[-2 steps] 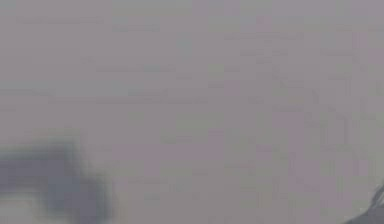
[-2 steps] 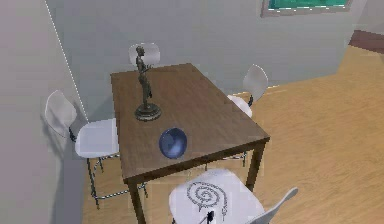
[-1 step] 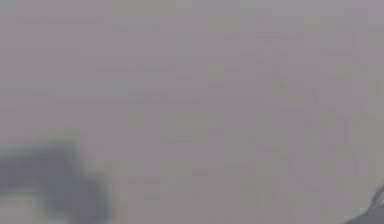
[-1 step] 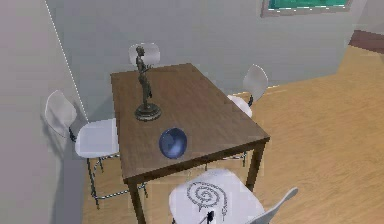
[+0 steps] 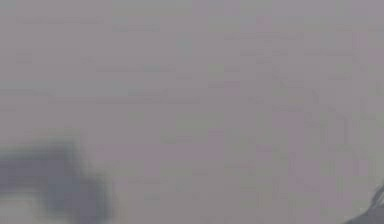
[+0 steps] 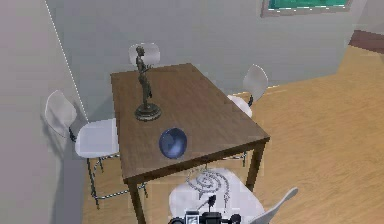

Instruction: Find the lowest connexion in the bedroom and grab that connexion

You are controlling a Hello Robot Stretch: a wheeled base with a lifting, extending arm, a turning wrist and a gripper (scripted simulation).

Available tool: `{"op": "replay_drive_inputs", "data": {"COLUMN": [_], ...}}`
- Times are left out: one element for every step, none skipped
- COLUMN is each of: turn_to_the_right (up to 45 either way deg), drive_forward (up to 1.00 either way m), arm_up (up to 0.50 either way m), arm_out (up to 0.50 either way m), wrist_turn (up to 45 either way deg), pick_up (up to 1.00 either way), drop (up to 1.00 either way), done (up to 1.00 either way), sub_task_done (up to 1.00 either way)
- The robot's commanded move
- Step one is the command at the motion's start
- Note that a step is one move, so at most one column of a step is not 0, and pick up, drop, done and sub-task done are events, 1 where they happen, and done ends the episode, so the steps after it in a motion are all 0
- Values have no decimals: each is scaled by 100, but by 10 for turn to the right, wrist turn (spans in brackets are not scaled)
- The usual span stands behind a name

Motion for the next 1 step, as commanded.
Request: {"op": "replay_drive_inputs", "data": {"turn_to_the_right": [0], "drive_forward": [0], "arm_up": [0], "arm_out": [0], "wrist_turn": [0], "pick_up": [0], "drop": [0], "done": [100], "sub_task_done": [0]}}
